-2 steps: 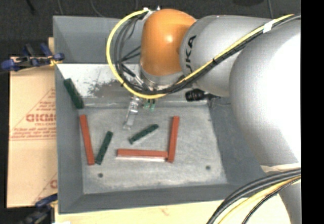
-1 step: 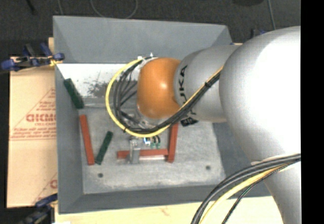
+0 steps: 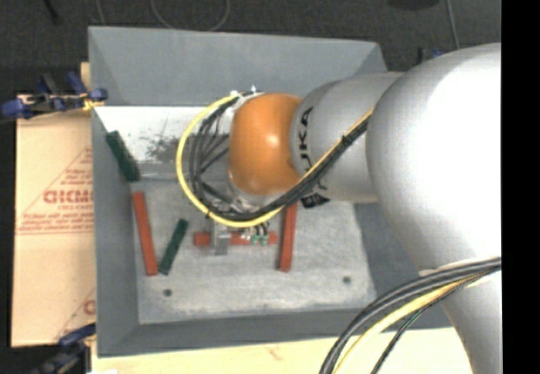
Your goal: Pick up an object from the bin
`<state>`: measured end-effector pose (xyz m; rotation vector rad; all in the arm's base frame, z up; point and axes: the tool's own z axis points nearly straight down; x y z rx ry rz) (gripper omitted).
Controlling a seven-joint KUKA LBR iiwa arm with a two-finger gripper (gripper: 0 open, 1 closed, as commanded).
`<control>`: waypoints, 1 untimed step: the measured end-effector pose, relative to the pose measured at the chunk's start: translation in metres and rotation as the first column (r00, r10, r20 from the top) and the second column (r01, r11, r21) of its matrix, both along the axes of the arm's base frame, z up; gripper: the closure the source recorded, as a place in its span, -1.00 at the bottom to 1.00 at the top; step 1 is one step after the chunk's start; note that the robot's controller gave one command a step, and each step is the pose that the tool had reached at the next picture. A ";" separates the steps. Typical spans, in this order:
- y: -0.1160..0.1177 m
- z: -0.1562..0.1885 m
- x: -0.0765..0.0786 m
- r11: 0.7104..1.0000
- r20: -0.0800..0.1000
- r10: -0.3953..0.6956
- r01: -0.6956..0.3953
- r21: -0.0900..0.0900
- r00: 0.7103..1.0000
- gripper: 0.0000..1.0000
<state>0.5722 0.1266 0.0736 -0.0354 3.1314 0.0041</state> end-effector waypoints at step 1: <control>-0.009 0.150 0.007 1.000 0.002 -0.020 0.020 0.000 1.000 1.00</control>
Offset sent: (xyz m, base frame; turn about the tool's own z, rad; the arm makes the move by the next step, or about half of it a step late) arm 0.0038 -0.0094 0.1439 0.0145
